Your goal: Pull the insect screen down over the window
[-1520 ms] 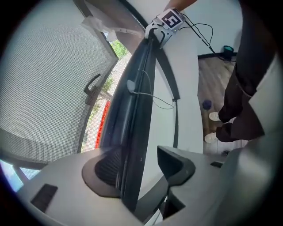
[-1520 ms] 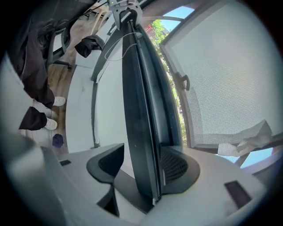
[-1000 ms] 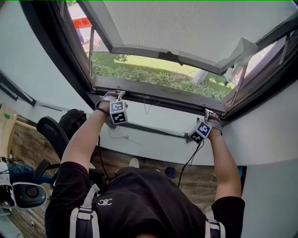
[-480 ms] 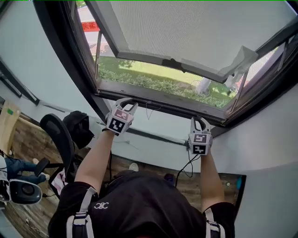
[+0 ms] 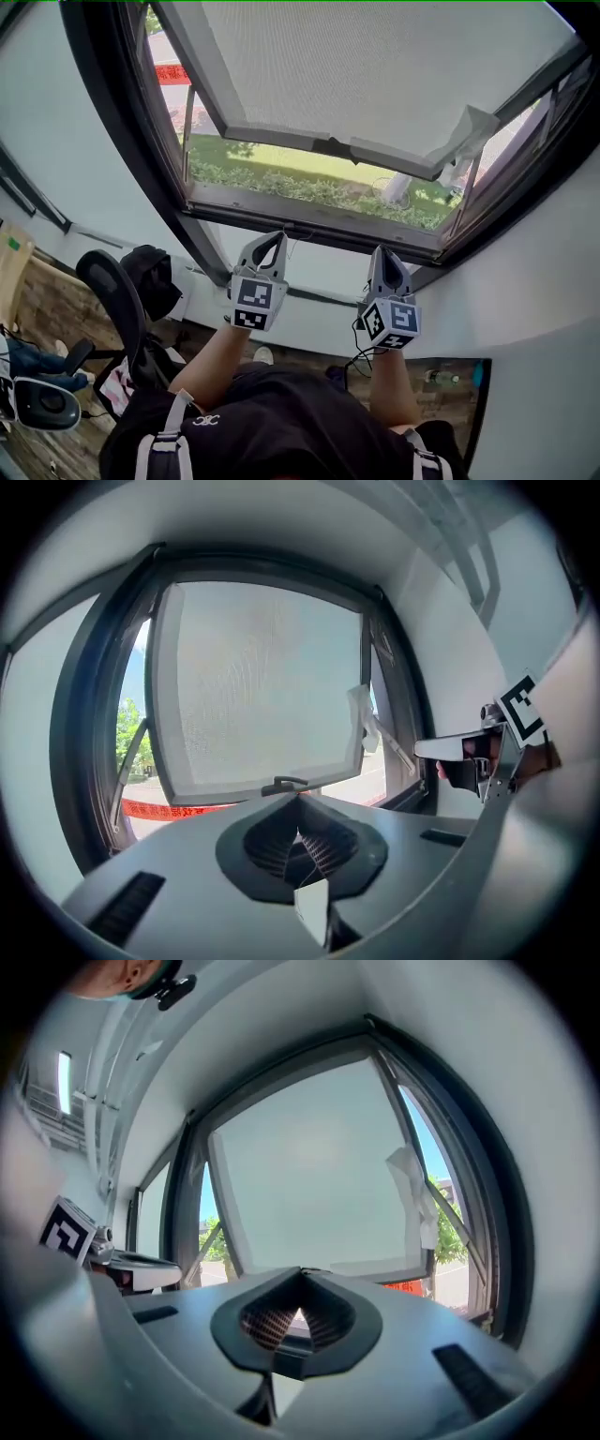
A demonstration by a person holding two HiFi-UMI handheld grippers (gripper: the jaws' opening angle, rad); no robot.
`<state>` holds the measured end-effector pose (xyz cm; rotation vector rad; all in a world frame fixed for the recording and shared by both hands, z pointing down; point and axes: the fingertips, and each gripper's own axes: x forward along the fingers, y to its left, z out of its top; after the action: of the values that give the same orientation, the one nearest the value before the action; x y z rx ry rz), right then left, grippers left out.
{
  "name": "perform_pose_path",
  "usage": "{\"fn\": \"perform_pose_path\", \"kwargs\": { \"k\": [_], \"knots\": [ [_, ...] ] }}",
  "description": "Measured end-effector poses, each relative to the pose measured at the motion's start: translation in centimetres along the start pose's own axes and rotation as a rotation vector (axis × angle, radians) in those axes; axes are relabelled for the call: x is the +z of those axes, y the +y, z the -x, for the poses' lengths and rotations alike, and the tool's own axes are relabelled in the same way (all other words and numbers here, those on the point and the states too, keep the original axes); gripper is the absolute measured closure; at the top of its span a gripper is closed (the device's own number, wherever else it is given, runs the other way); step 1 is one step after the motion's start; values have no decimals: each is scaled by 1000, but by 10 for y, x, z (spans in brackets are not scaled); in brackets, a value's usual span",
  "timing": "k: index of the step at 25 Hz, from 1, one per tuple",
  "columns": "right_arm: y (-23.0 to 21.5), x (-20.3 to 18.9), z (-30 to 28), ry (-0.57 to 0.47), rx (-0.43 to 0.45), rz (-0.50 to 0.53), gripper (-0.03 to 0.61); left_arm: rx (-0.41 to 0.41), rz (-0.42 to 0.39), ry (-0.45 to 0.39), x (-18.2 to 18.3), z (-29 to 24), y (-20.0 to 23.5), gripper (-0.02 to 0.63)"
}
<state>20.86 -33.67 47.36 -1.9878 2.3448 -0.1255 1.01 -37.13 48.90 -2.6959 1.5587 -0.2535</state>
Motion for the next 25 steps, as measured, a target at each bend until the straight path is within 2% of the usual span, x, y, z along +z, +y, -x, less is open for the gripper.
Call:
{"fn": "perform_pose_path", "kwargs": {
  "k": [4, 9, 12, 17, 25],
  "knots": [
    [13, -4, 18, 22, -3, 66, 572, -43, 29, -9, -3, 18, -19, 609],
    [7, -25, 30, 67, -42, 60, 574, -25, 37, 6, -11, 26, -13, 611],
    [8, -18, 32, 55, -41, 74, 574, -31, 47, -4, -4, 26, -8, 611],
    [1, -11, 30, 45, -60, 61, 575, -29, -13, -26, 10, 29, -10, 611],
    [-1, 1, 23, 20, -80, 94, 575, -43, 2, -17, 11, 19, -10, 611]
  ]
}}
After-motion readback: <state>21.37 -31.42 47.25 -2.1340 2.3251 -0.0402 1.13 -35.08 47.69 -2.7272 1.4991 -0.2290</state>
